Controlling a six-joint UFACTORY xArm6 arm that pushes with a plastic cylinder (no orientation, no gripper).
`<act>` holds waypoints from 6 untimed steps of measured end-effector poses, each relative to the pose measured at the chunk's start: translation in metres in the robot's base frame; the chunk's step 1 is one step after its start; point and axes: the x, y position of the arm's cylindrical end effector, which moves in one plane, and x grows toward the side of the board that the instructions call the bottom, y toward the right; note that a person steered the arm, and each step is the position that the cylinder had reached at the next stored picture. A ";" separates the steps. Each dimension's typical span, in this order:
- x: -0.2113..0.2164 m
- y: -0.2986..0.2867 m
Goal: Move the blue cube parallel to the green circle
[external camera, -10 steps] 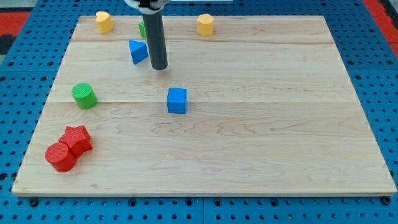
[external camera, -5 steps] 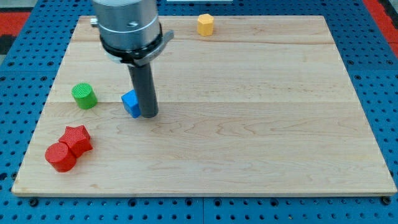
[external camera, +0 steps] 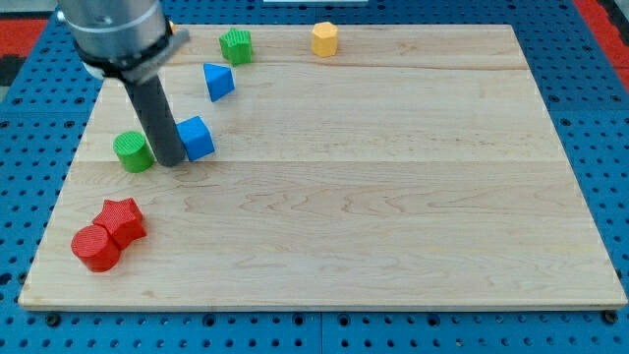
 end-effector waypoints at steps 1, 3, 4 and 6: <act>-0.016 0.012; 0.009 0.028; 0.023 0.052; -0.015 0.071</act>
